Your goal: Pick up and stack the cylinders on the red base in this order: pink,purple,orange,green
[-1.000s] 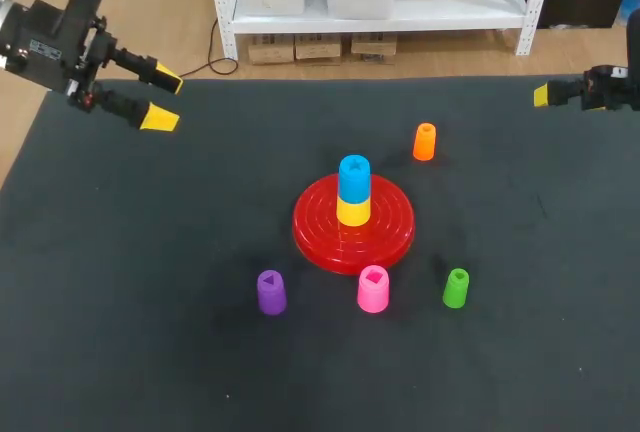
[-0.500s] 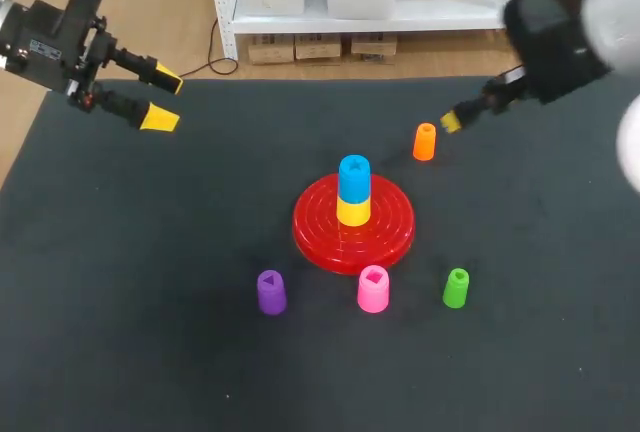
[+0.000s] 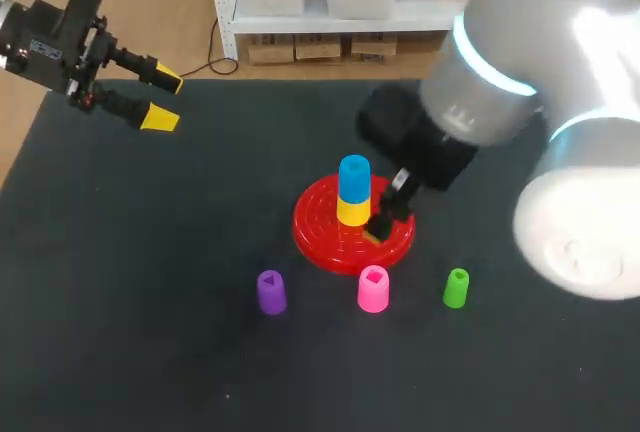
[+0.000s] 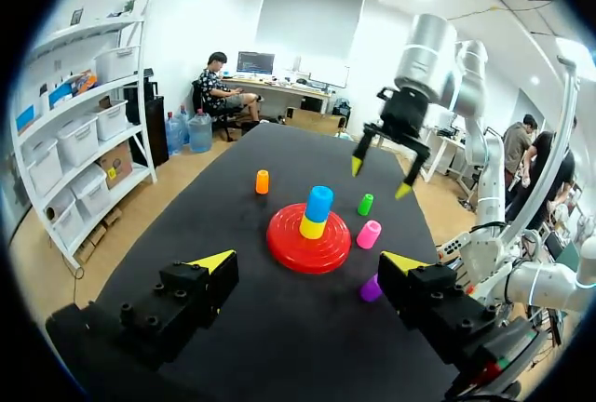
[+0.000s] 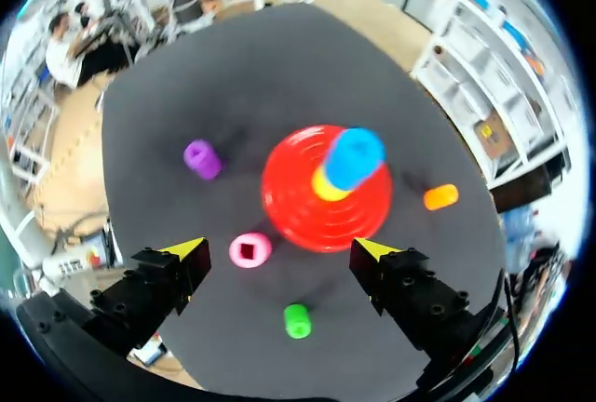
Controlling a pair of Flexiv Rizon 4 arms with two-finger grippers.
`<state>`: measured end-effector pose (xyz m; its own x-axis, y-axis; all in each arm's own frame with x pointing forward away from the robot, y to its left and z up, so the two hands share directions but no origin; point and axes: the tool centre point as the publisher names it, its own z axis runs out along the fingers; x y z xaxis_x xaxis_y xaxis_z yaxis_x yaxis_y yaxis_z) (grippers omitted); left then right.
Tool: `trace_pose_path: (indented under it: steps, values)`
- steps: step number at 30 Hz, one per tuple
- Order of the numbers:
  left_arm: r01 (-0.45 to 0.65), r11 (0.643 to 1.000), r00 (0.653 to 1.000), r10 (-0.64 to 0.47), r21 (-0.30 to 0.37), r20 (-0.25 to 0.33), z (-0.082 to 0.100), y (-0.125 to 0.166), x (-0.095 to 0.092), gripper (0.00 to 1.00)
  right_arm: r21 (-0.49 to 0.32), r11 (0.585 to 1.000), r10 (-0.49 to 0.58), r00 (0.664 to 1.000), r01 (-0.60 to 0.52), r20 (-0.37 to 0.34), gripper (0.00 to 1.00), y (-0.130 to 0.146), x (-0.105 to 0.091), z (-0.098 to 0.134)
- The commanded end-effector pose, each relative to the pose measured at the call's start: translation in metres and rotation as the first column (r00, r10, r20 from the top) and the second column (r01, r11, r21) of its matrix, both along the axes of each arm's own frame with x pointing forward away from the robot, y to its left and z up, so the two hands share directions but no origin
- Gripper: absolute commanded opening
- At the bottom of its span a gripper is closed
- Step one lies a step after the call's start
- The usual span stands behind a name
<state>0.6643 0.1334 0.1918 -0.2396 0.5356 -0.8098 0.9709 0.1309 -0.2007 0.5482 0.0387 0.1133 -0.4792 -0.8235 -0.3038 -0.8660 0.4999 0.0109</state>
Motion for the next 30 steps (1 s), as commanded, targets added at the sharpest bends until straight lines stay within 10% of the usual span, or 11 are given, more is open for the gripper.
trace_pose_path:
  steps: [1,30]
  values:
    - [-0.001,1.000,1.000,0.001,-0.003,0.004,-0.001,0.001,-0.001,1.00,-0.156,0.981,0.102,0.991,-0.114,-0.086,1.00,0.014,-0.016,-0.003]
    - [-0.001,1.000,1.000,0.001,-0.003,0.004,-0.001,0.001,-0.001,1.00,-0.222,0.972,0.043,0.991,-0.071,-0.125,1.00,0.003,-0.041,-0.066]
